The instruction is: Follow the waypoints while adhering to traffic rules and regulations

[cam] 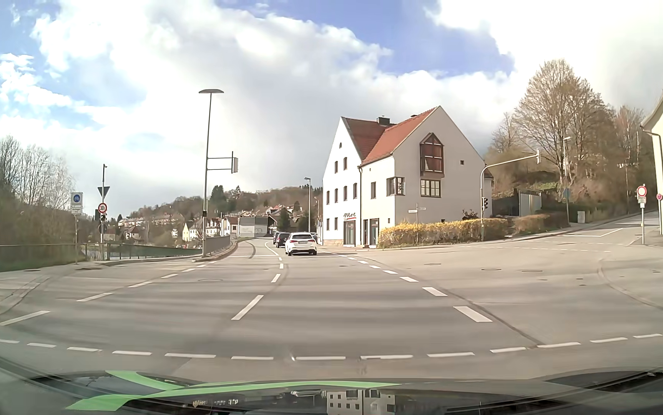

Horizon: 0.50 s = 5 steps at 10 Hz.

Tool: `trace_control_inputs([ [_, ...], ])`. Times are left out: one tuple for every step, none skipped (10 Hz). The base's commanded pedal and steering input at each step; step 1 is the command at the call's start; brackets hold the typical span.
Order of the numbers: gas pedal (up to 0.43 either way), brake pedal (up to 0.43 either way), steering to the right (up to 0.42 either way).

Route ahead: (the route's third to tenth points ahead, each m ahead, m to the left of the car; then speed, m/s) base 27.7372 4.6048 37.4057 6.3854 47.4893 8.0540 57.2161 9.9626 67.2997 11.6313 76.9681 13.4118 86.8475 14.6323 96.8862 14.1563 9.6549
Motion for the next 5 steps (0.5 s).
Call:
trace_control_inputs([
  [0.13, 0.0, -0.04],
  [0.13, 0.0, -0.04],
  [0.13, 0.0, -0.04],
  [0.13, 0.0, -0.04],
  [0.13, 0.0, -0.04],
])
